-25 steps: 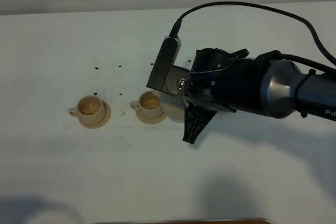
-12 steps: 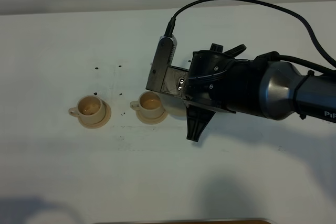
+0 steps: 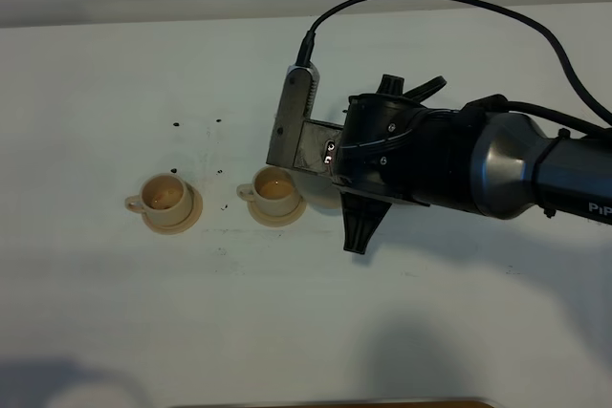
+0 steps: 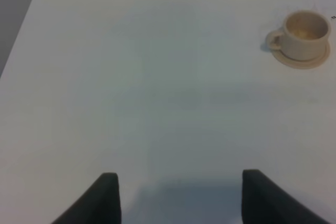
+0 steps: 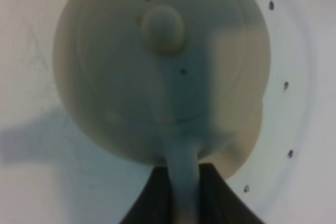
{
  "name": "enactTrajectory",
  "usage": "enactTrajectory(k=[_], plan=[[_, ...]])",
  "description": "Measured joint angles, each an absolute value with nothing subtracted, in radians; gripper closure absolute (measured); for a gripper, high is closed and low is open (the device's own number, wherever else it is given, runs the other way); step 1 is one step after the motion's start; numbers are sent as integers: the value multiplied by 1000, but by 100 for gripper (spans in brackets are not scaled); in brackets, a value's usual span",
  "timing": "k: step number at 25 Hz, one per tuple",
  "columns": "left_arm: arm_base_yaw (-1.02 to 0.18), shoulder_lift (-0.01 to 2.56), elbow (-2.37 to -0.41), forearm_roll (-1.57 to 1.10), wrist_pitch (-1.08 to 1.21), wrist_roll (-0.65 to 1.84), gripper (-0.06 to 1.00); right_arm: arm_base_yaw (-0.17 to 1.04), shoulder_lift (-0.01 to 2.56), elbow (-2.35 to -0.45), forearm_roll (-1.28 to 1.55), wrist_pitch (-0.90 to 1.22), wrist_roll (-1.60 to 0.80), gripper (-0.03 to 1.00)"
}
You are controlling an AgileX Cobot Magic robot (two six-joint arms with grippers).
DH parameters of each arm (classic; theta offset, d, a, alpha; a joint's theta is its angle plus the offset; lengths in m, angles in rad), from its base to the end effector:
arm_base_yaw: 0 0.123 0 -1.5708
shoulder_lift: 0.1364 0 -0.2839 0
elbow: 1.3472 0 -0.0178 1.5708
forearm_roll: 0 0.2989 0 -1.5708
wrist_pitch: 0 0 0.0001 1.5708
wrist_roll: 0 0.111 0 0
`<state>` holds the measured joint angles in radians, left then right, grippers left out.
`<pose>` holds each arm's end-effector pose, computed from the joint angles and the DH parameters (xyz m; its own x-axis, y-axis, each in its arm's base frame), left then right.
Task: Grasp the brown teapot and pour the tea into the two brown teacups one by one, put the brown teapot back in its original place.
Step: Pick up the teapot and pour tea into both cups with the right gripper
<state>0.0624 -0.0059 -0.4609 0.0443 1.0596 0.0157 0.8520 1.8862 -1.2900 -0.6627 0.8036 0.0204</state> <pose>0.0600 0.0080 0.2786 -0.4863 0.0070 -0.8738 -0.0779 0.9956 0.0514 0.3203 0.2913 0.1557 -0.2842 -0.9488 -0.1380 -0.7851 0.3129 -0.5346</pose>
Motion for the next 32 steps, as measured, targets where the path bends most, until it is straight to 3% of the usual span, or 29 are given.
enactTrajectory(k=[32], plan=[[62,-6,-461,44,1061,14,46,888,1924,-1290,-820,822,-11,86]])
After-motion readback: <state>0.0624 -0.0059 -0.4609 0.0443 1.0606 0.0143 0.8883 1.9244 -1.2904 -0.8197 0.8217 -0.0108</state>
